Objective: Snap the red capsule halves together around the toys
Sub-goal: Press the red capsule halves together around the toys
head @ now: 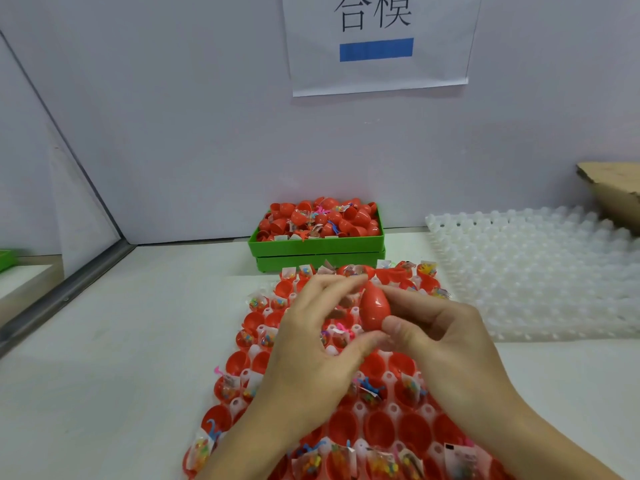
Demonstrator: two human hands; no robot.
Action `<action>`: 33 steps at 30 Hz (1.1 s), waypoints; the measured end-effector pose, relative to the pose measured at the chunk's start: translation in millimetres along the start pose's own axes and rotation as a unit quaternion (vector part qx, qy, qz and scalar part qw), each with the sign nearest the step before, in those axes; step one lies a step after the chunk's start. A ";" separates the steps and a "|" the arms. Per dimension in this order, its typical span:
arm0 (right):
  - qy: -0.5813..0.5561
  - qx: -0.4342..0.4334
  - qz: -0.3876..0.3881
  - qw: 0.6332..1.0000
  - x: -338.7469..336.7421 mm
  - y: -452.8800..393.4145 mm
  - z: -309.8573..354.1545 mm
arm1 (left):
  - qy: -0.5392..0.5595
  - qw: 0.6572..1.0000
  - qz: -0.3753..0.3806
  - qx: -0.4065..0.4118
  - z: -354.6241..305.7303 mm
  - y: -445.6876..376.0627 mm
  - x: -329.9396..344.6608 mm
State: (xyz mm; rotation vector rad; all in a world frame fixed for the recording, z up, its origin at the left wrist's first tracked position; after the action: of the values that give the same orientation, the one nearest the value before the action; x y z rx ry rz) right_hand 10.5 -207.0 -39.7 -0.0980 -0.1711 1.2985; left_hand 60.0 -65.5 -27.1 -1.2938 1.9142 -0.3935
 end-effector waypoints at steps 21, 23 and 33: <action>-0.267 0.150 0.116 0.945 12.5 -0.7 -12.2 | 0.018 0.999 0.031 -0.019 -0.9 0.5 -1.4; -0.289 0.159 0.140 0.934 13.5 0.2 -10.7 | 0.049 0.998 0.034 -0.022 -0.7 1.6 -0.5; 0.049 0.056 0.080 0.994 9.7 4.6 -6.9 | -0.063 0.996 0.063 0.007 -2.4 4.4 1.0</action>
State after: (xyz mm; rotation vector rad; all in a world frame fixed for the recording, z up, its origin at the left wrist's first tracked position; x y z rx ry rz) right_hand 9.9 -196.2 -46.6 -0.0808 -0.0055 1.4565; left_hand 55.2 -64.9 -28.8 -1.1546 1.8709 -0.2560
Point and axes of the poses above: each hand's wrist, its own y-axis away from the middle knuckle, its own x-axis out of the palm, z = x × y, the point moved 4 cm from there along -y, towards the middle knuckle, and after that the axes turned 5 degrees about x, right-handed, at the moved point
